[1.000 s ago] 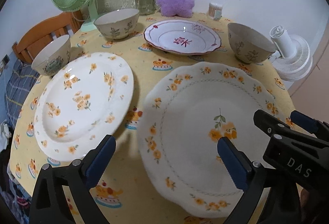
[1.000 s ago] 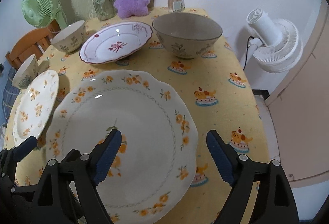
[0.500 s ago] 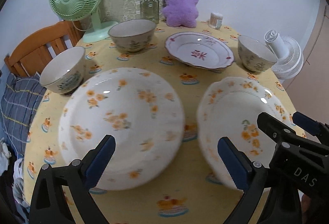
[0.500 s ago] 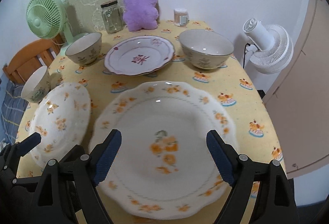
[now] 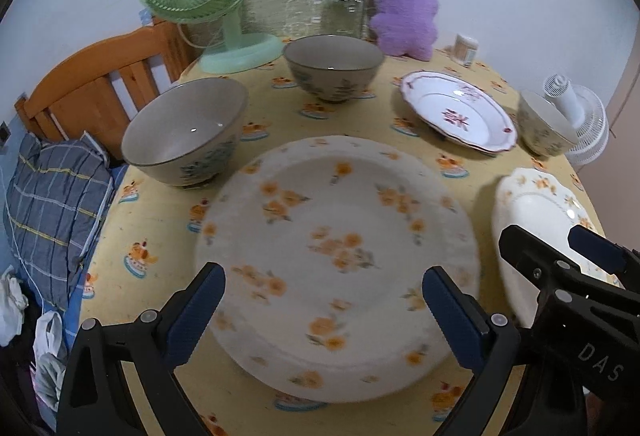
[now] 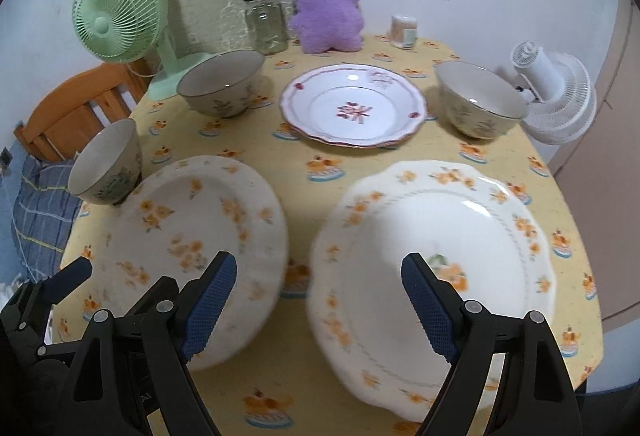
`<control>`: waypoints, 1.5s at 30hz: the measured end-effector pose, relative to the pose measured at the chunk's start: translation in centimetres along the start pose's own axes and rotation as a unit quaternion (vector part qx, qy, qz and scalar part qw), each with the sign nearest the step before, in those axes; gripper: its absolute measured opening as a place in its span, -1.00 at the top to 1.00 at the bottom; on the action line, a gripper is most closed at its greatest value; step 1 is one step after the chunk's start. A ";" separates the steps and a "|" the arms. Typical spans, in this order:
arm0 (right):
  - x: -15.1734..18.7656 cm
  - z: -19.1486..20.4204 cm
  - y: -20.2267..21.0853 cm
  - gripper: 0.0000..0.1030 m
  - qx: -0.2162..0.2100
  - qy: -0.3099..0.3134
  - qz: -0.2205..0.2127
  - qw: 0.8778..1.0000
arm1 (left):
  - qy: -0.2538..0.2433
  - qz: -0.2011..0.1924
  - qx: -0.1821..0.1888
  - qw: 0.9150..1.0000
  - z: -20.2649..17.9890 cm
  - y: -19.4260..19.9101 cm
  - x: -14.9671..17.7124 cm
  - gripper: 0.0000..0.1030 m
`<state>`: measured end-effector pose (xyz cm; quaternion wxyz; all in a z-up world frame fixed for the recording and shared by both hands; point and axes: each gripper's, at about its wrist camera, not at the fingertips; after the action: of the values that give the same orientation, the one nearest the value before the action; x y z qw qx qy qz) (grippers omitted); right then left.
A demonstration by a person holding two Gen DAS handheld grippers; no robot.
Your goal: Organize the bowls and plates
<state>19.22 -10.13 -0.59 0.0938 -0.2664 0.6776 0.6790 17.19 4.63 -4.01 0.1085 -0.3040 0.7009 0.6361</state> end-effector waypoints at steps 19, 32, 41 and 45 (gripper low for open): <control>-3.4 4.4 -8.1 -0.63 -0.022 0.002 0.041 0.999 | 0.048 0.030 -0.052 0.997 3.7 -6.7 -2.8 -0.79; -3.7 4.7 -10.0 -0.48 -0.026 0.013 0.067 0.997 | 0.045 0.043 -0.039 0.997 3.8 -7.2 -2.6 -0.68; -2.1 5.4 -8.6 -0.48 -0.031 0.016 0.088 0.995 | 0.037 0.063 -0.034 0.997 4.7 -5.7 -1.1 -0.66; -0.8 5.9 -7.6 -0.47 -0.036 0.012 0.093 0.995 | 0.035 0.067 -0.033 0.997 5.6 -4.6 0.2 -0.58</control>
<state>22.23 -3.77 -7.18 0.0124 -0.2134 0.6754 0.7058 18.33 9.87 -8.90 0.0307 -0.2818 0.7019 0.6534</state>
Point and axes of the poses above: each gripper's, at about its wrist camera, not at the fingertips, and y roughly against the way its jaws point, z to its left, x to its underside, and after that the axes turned 14 degrees about y, right-handed
